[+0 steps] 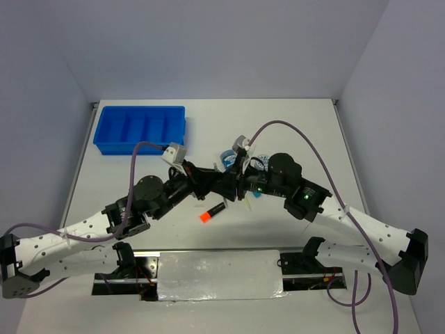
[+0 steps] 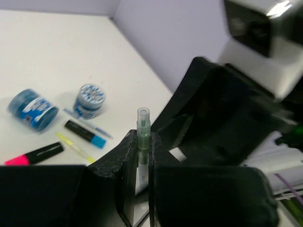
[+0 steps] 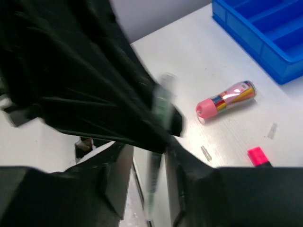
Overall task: Sort the stationery into containers
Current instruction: Place the pen in the storage box.
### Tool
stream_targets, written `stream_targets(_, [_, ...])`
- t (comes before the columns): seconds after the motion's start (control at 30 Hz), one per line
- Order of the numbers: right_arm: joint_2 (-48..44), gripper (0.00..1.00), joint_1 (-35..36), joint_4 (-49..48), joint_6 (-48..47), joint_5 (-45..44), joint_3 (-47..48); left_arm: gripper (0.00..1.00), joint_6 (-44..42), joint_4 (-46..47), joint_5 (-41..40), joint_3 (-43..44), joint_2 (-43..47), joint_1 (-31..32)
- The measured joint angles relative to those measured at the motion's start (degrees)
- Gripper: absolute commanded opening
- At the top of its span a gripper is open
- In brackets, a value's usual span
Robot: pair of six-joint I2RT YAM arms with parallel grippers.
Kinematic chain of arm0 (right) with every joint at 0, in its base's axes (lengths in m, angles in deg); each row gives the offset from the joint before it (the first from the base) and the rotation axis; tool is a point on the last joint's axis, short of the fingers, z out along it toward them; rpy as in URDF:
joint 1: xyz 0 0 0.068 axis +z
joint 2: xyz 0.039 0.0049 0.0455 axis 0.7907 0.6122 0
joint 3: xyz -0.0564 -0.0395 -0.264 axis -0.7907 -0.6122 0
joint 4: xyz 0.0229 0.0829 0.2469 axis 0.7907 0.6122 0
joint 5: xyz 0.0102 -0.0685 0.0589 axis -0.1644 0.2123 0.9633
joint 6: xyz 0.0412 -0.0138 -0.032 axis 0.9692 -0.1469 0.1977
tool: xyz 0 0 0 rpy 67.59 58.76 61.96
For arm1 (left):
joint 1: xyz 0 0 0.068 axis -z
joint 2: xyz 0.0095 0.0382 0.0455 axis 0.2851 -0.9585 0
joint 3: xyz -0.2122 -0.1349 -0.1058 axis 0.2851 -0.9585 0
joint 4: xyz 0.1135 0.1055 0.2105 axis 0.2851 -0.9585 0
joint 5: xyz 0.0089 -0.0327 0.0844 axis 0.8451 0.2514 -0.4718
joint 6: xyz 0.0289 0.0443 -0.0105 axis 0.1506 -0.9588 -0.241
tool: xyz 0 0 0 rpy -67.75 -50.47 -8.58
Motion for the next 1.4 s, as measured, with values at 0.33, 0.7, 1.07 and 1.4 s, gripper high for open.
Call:
stream_targets(0.33, [0.70, 1.00, -1.18, -6.93, 0.46, 0.20, -6.62, 0.00, -2.08, -13.09, -12.04, 6.25, -6.64, -1.22])
stream_targets(0.7, [-6.23, 1.00, -13.40, -2.71, 4.66, -8.44, -18.29, 0.00, -14.62, -20.72, -12.57, 24.98, -24.92, -24.85])
stream_targets(1.07, [-15.82, 1.00, -13.42, 0.66, 8.31, -6.54, -18.38, 0.03, -29.66, -15.17, -4.22, 42.64, -51.28, -42.71])
stream_targets(1.4, [-20.61, 1.00, -13.42, 3.98, 9.68, -3.63, -17.62, 0.28, -30.16, -12.44, 1.25, 49.05, -62.47, -45.59])
